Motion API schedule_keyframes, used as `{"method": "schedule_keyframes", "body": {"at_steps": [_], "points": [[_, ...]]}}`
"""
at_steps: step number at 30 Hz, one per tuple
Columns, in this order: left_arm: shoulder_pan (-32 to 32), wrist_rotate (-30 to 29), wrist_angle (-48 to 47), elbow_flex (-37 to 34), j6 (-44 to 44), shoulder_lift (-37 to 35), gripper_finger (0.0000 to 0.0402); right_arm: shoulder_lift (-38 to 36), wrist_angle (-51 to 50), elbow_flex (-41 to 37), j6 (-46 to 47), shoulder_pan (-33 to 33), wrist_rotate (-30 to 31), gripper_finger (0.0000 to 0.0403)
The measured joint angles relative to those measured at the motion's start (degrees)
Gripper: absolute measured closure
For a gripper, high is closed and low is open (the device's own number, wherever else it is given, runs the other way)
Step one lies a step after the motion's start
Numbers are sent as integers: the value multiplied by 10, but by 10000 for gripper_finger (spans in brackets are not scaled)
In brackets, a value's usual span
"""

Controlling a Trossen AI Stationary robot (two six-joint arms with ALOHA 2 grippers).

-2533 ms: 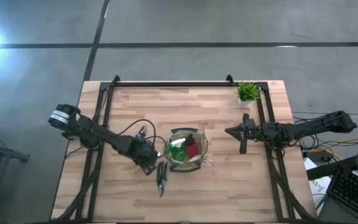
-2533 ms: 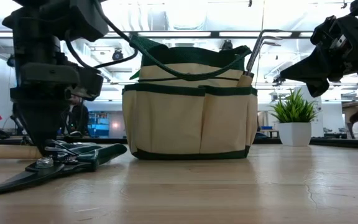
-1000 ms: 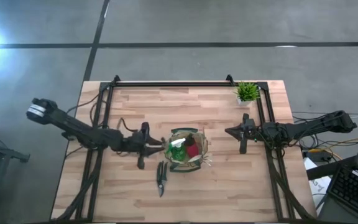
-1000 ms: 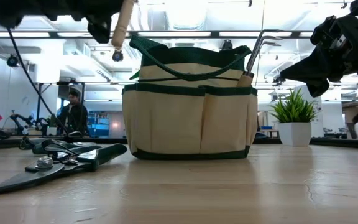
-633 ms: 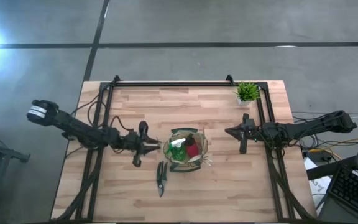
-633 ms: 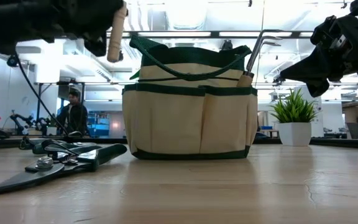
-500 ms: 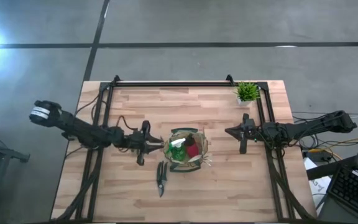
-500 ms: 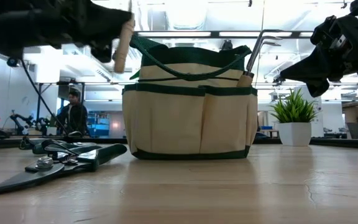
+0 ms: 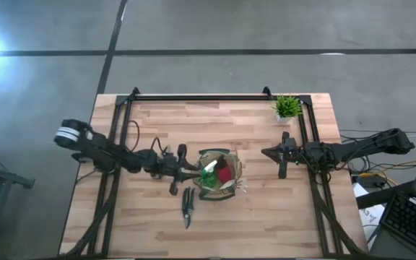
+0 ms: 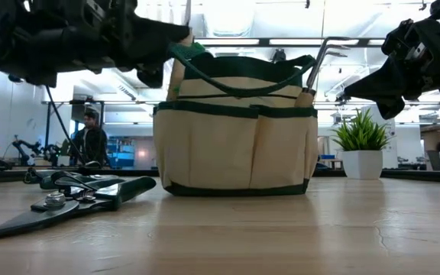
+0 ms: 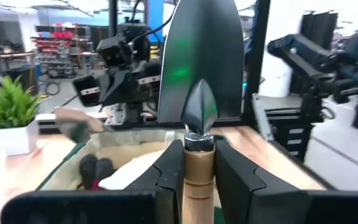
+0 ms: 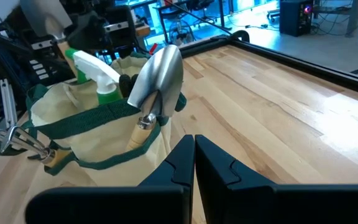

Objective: Pick & Place Garden tools in Gardening bag
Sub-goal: Put the brown trowel into the white gardening bag

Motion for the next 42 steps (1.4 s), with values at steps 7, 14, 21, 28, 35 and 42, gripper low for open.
{"method": "schedule_keyframes", "body": {"at_steps": [7, 14, 21, 28, 35, 42], "points": [[4, -64, 2, -2, 15, 17, 335, 0, 0, 0, 0, 0, 0, 394], [5, -81, 12, -33, -14, 18, 335, 0, 0, 0, 0, 0, 0, 394], [6, -83, 10, -51, -36, 40, 329, 0, 0, 0, 0, 0, 0, 394], [6, -83, 11, -53, -52, 64, 327, 0, 0, 0, 0, 0, 0, 394], [6, -83, 5, -55, -68, 70, 319, 0, 0, 0, 0, 0, 0, 394], [7, -83, -10, -56, -114, 59, 306, 0, 0, 0, 0, 0, 0, 394]]}}
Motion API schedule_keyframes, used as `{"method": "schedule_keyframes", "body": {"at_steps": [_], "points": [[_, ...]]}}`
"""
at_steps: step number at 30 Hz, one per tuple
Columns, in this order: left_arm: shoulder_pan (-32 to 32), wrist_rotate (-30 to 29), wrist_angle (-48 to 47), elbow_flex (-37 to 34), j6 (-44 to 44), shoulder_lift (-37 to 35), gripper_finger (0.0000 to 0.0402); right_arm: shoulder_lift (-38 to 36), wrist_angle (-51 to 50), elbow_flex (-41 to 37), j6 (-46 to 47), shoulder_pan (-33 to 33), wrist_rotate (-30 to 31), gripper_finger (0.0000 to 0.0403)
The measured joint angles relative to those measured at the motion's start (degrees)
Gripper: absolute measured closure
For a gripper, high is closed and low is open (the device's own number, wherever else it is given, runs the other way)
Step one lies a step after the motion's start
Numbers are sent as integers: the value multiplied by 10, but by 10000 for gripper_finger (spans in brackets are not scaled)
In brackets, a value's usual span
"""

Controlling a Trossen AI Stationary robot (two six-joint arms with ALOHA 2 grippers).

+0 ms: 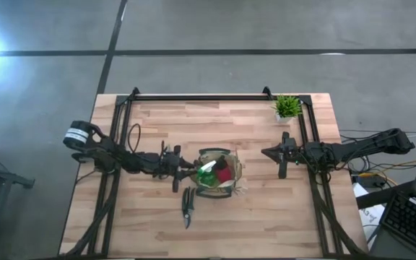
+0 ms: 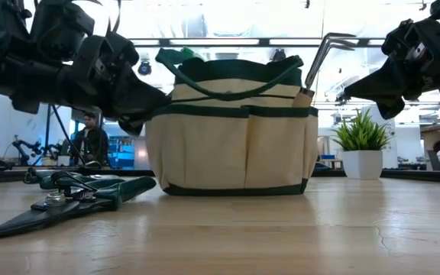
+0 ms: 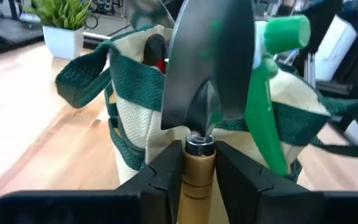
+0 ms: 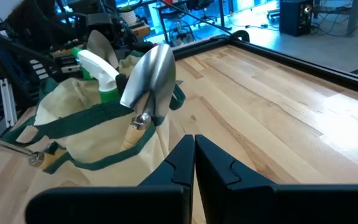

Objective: Pick & Place Garden tools in Gardening bag
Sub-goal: Put the brown trowel into the white gardening bag

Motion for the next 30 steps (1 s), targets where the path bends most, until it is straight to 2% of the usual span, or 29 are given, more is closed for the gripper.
{"method": "schedule_keyframes", "body": {"at_steps": [6, 13, 17, 22, 30], "points": [[0, 6, 0, 6, -28, -2, 273, 0, 0, 0, 0, 0, 0, 394], [0, 8, -19, 11, -70, -3, 189, 0, 0, 0, 0, 0, 0, 394], [1, 36, -24, 10, -74, -3, 153, 0, 0, 0, 0, 0, 0, 394], [1, 53, -57, 10, -67, -23, 147, 0, 0, 0, 0, 0, 0, 394], [1, 45, -256, 10, -62, -147, 156, 0, 0, 0, 0, 0, 0, 394]]}}
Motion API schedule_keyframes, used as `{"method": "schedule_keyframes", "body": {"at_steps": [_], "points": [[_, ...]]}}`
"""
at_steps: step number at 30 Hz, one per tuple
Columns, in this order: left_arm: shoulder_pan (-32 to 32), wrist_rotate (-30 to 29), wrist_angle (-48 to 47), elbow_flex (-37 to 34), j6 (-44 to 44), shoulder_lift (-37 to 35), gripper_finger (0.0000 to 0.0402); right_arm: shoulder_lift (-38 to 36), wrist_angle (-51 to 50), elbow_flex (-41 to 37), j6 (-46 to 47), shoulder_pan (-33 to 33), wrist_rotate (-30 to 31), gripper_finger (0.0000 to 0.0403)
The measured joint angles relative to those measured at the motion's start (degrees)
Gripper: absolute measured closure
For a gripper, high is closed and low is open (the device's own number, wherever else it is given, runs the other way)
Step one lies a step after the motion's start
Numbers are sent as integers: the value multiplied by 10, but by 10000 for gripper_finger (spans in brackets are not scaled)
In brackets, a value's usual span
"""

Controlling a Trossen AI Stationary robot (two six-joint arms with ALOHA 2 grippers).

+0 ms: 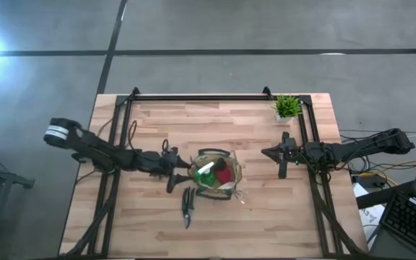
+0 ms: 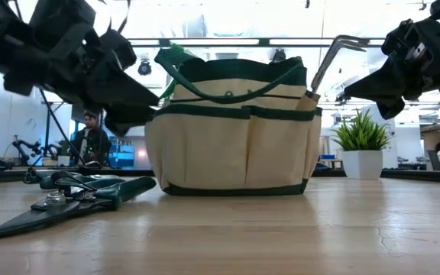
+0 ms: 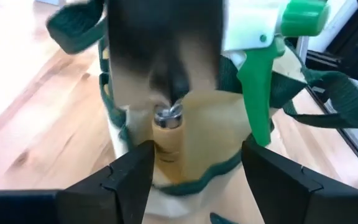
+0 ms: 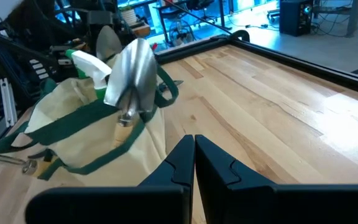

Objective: Pick & Place Garden tools in Gardening bag
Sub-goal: Put the brown trowel into the white gardening bag, then put the top green fruit pruner into the white gardening bag

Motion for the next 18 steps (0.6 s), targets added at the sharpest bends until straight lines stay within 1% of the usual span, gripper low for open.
{"method": "schedule_keyframes", "body": {"at_steps": [9, 12, 15, 18], "points": [[0, -16, -172, 0, 0, -164, 157, 0, 0, 0, 0, 0, 0, 394], [3, -25, -264, 9, -5, -213, 157, 0, 0, 0, 0, 0, 0, 394], [11, -32, -418, 39, -36, -255, 157, 0, 0, 0, 0, 0, 0, 394], [23, -34, -619, 90, -99, -270, 157, 0, 0, 0, 0, 0, 0, 394]]}}
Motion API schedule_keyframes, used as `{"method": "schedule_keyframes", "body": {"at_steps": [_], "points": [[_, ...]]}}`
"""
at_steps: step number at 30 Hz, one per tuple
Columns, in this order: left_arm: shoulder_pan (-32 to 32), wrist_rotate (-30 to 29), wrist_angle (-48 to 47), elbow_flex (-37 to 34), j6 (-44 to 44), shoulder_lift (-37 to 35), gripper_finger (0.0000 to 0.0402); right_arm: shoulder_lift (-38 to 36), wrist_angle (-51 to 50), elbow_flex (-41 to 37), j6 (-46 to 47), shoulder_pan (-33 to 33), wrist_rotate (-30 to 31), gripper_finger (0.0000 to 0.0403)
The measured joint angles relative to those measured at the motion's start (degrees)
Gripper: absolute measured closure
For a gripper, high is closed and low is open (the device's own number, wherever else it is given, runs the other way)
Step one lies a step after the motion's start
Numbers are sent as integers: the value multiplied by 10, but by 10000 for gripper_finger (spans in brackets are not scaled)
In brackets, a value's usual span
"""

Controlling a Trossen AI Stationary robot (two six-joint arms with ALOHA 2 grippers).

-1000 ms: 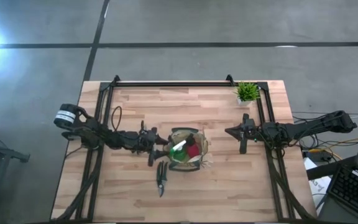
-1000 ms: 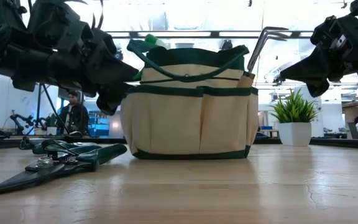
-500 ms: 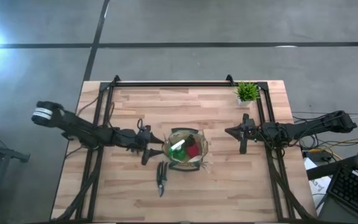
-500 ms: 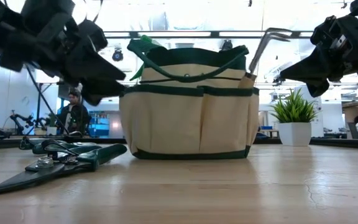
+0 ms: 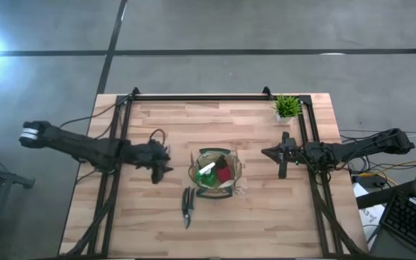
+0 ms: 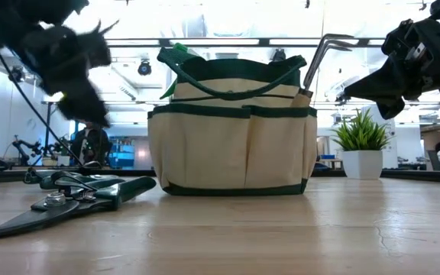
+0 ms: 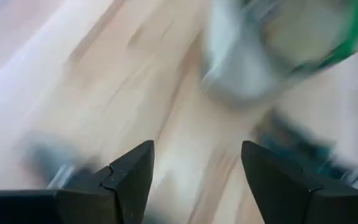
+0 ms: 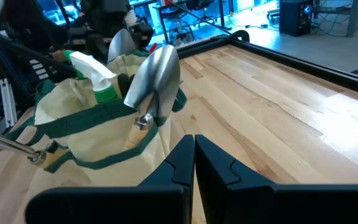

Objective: Pick & Place Garden tools in Gardening bag
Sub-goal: Put the top green fruit pruner into the white gardening bag

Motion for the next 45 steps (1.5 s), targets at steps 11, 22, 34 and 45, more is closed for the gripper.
{"method": "schedule_keyframes", "body": {"at_steps": [11, 22, 34, 45], "points": [[15, -23, -255, 135, -218, 19, 157, 0, 0, 0, 0, 0, 0, 394], [112, 36, -301, 41, -293, 28, 157, 0, 0, 0, 0, 0, 0, 394], [186, 116, -154, -28, -237, 30, 157, 0, 0, 0, 0, 0, 0, 394], [198, 139, -88, -52, -237, 84, 157, 0, 0, 0, 0, 0, 0, 394]]}}
